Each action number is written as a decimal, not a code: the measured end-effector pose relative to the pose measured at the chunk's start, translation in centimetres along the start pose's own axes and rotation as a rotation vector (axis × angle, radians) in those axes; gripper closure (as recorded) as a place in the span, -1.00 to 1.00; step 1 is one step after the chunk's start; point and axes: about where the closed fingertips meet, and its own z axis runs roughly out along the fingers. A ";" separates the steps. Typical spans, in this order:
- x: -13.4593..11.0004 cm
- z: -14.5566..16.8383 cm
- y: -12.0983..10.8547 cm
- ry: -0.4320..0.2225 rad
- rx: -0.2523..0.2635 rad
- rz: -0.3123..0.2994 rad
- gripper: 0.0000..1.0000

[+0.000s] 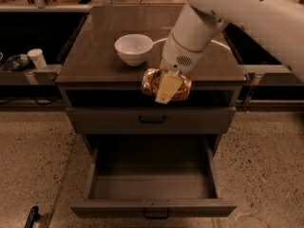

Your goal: Place orange can into middle drawer

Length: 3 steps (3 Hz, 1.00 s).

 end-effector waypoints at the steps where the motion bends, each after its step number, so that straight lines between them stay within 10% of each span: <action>1: 0.3 5.1 6.0 0.070 -0.070 -0.066 0.88; 3: 1.1 6.3 6.2 0.103 -0.067 -0.035 1.00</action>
Offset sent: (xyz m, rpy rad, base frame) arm -0.0371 0.0157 -0.0302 -0.0465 0.0134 0.0544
